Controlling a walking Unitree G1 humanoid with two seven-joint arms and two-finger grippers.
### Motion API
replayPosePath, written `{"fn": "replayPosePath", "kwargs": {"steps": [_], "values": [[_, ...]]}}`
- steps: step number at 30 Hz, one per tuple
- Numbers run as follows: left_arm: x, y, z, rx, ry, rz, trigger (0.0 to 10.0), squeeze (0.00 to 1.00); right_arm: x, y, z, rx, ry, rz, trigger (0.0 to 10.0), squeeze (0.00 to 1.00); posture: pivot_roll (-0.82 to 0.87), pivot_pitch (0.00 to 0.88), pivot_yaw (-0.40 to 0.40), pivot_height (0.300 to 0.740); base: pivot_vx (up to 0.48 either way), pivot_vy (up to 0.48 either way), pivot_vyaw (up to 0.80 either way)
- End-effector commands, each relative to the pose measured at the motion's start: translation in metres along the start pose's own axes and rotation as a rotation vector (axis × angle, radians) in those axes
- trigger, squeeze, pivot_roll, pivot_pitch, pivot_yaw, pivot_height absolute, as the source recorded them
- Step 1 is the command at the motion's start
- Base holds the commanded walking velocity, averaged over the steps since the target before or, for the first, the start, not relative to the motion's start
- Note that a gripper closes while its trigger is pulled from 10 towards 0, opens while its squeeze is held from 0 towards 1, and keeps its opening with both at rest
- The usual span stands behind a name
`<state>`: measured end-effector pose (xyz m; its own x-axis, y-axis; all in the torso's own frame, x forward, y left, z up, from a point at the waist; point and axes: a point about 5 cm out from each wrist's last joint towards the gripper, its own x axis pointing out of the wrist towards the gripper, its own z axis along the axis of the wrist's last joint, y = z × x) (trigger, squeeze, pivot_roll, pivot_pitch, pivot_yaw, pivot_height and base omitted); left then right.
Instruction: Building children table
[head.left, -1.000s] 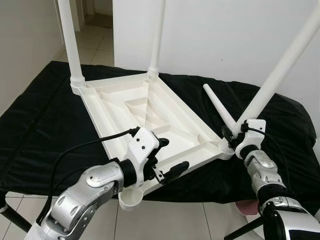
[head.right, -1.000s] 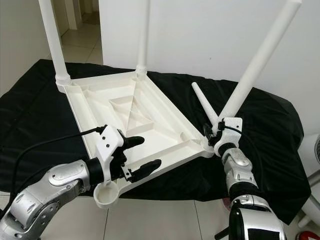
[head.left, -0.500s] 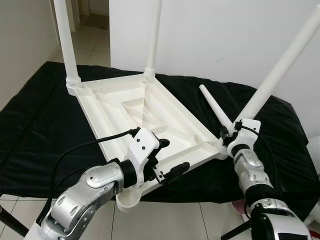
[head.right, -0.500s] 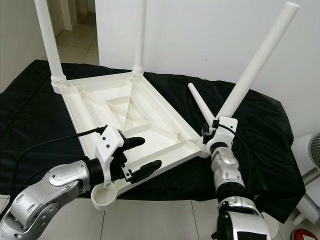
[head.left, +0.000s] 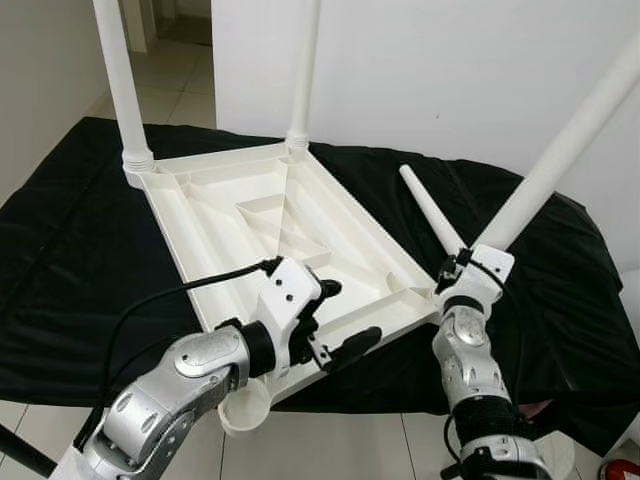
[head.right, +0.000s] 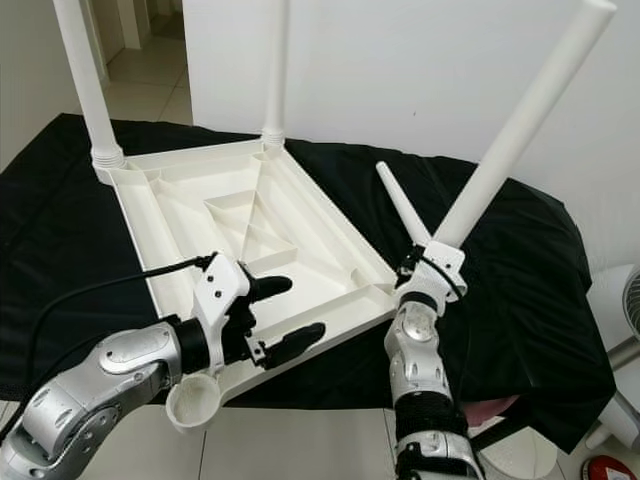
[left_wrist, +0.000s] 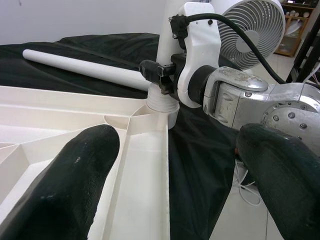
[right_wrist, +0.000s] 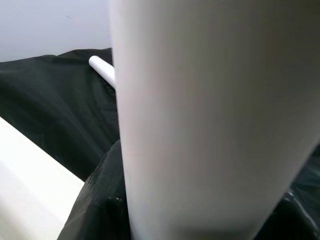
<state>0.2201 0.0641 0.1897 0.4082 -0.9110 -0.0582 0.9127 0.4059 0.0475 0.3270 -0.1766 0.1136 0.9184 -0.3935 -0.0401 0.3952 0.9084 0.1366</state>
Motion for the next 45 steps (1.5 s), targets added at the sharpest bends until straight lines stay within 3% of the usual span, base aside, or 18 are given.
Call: {"fn": "replayPosePath", "kwargs": {"steps": [1, 14, 15, 21, 31, 32, 37, 45], "values": [[0.001, -0.005, 0.001, 0.002, -0.002, -0.028, 10.0, 0.0, -0.013, 0.004, -0.033, -0.012, 0.176, 0.011, 10.0, 0.0, 0.07, 0.0, -0.122, 0.74, 0.0, 0.0, 0.0], [0.001, -0.004, 0.001, 0.002, -0.001, -0.03, 10.0, 0.0, -0.018, -0.001, -0.017, 0.014, 0.122, -0.077, 10.0, 0.0, 0.07, 0.0, -0.129, 0.74, 0.0, 0.0, 0.0], [0.001, -0.004, 0.001, 0.002, -0.001, -0.029, 10.0, 0.0, -0.018, 0.001, -0.016, 0.023, 0.105, -0.053, 10.0, 1.0, 0.07, 0.0, -0.129, 0.74, 0.0, 0.0, 0.0], [0.001, -0.004, 0.001, 0.002, -0.001, -0.028, 10.0, 0.0, -0.019, 0.002, -0.009, 0.018, 0.055, -0.022, 10.0, 1.0, 0.07, 0.0, -0.132, 0.74, 0.0, 0.0, 0.0], [0.001, -0.003, 0.002, 0.003, -0.001, -0.028, 10.0, 0.0, -0.008, -0.01, 0.005, -0.029, -0.044, 0.054, 10.0, 1.0, 0.07, 0.0, -0.131, 0.74, 0.0, 0.0, 0.0], [0.001, -0.003, 0.002, 0.003, 0.0, -0.029, 10.0, 0.0, -0.006, -0.012, 0.008, -0.053, -0.068, 0.077, 10.0, 0.0, 0.08, 0.0, -0.128, 0.74, 0.0, 0.0, 0.0], [0.001, -0.003, 0.002, 0.005, 0.004, -0.031, 10.0, 0.0, -0.002, -0.017, 0.012, -0.103, -0.105, 0.137, 10.0, 0.0, 0.08, 0.0, -0.126, 0.74, 0.0, 0.0, 0.0], [-0.002, -0.002, 0.002, 0.012, 0.016, -0.047, 10.0, 0.0, 0.002, -0.019, 0.012, -0.101, -0.092, 0.269, 10.0, 0.0, 0.1, 0.0, -0.101, 0.74, 0.0, 0.0, 0.0]]}}
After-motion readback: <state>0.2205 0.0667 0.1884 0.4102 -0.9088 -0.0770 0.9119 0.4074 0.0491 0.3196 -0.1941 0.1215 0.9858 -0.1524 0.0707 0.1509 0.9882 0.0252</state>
